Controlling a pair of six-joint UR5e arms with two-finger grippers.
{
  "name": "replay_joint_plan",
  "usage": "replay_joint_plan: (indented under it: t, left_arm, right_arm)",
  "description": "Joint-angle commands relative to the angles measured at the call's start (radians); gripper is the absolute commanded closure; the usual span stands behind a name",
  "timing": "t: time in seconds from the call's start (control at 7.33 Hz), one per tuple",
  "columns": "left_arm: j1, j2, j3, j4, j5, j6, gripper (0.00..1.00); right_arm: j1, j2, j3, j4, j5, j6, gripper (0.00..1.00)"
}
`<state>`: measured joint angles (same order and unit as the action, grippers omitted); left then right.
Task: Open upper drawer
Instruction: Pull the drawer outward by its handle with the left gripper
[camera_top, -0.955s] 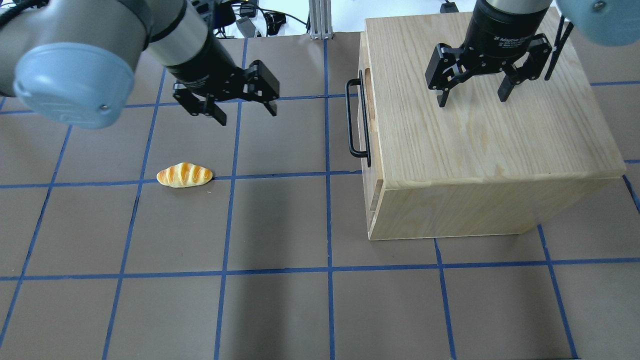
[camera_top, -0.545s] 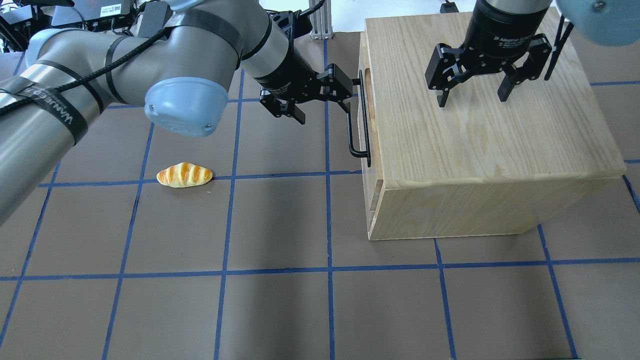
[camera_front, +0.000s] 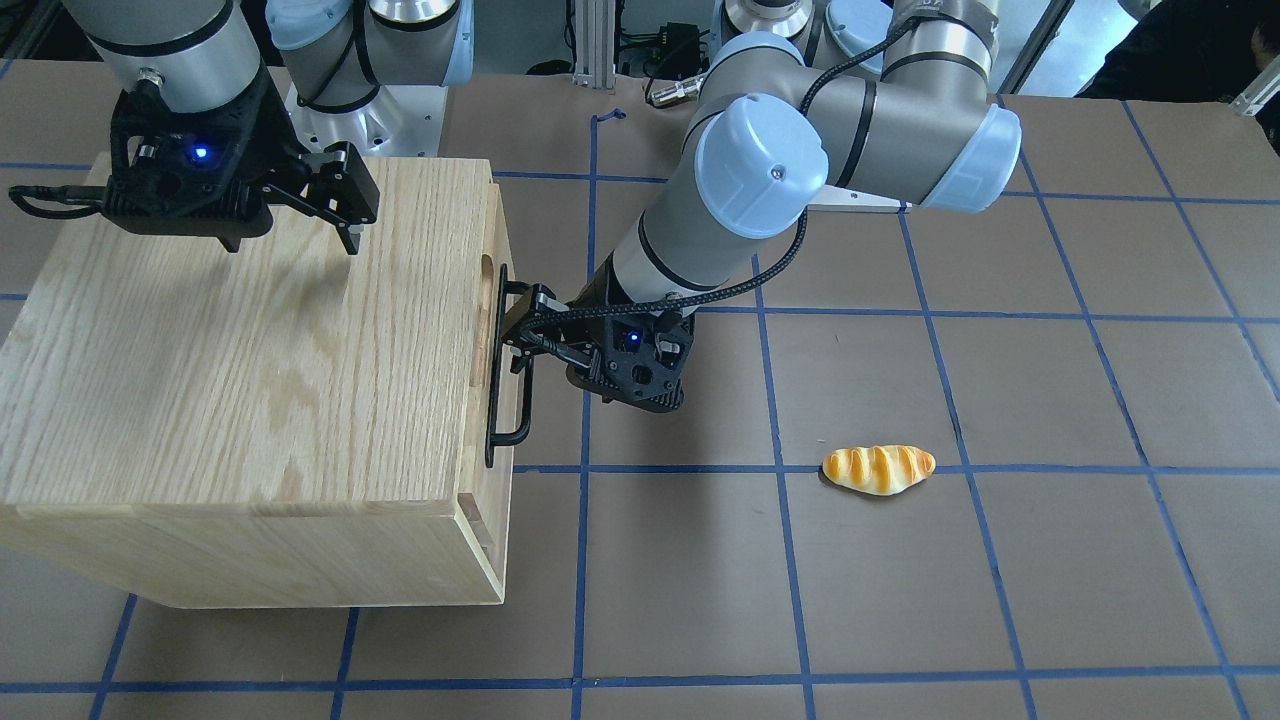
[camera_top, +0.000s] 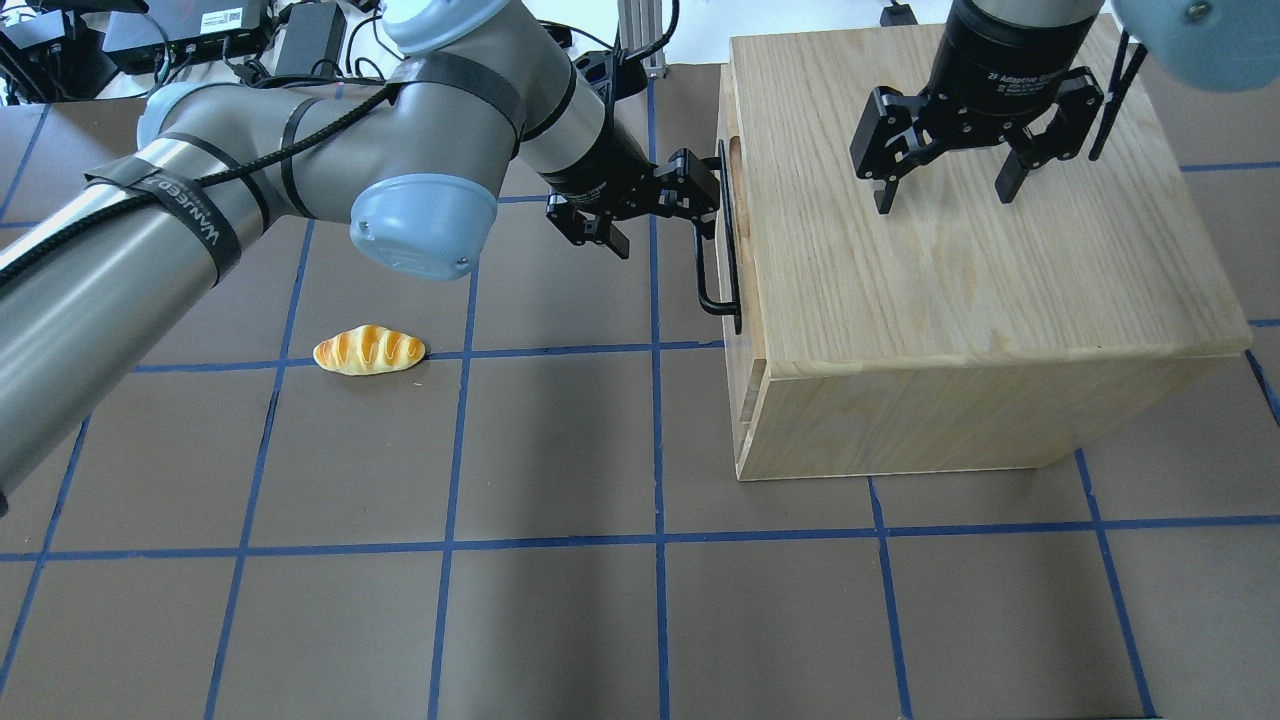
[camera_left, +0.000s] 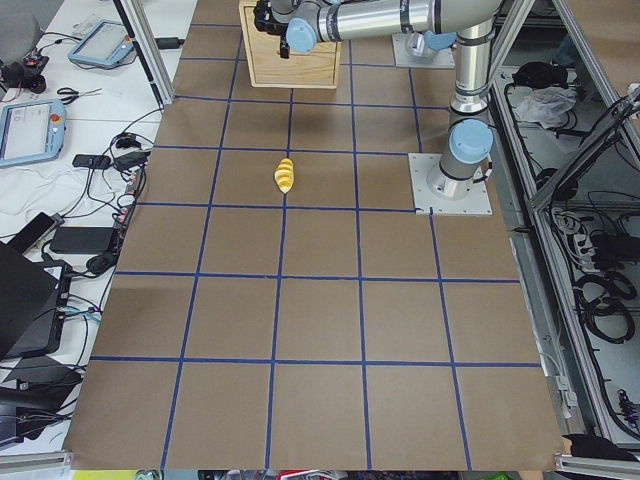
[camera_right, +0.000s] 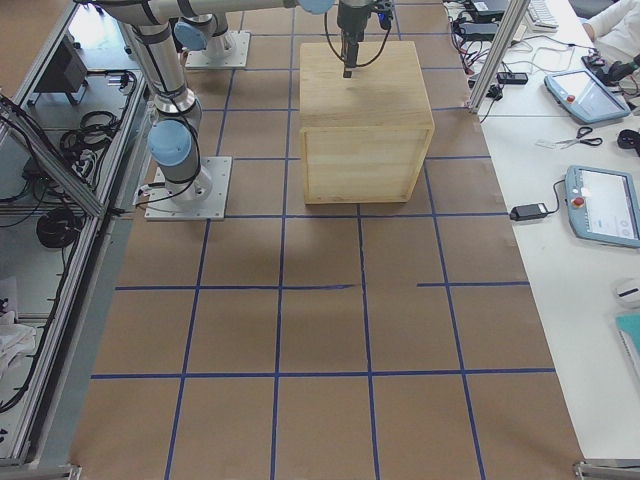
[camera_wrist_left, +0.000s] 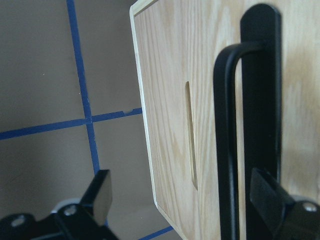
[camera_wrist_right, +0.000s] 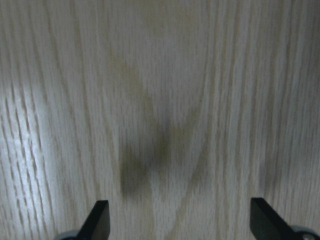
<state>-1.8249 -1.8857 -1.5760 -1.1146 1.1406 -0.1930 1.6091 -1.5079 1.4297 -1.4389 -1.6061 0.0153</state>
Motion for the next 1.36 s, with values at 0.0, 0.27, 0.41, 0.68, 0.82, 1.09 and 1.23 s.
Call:
replay_joint_plan:
  t: [0.0,0.27,0.41,0.68,0.82,1.09,1.23]
  left_arm:
    - [0.012,-0.004,-0.003,-0.002,0.033,0.015,0.00]
    - [0.070,0.022,-0.004,-0.049,0.083,0.015,0.00]
    - [0.116,0.037,-0.004,-0.086,0.083,0.017,0.00]
    - [0.195,0.071,-0.013,-0.155,0.083,0.093,0.00]
    - [0.219,0.086,-0.028,-0.160,0.087,0.096,0.00]
    - [0.283,0.102,-0.042,-0.200,0.137,0.104,0.00]
    - [0.292,0.118,-0.033,-0.229,0.158,0.106,0.00]
  right_arm:
    - [0.000,0.000,0.001,0.000,0.000,0.000,0.00]
    - [0.000,0.000,0.001,0.000,0.000,0.000,0.00]
    - [0.000,0.000,0.000,0.000,0.000,0.000,0.00]
    - [0.000,0.000,0.000,0.000,0.000,0.000,0.00]
    - [0.000,0.000,0.001,0.000,0.000,-0.001,0.00]
    - [0.000,0.000,0.000,0.000,0.000,0.000,0.00]
    - [0.000,0.000,0.000,0.000,0.000,0.000,0.00]
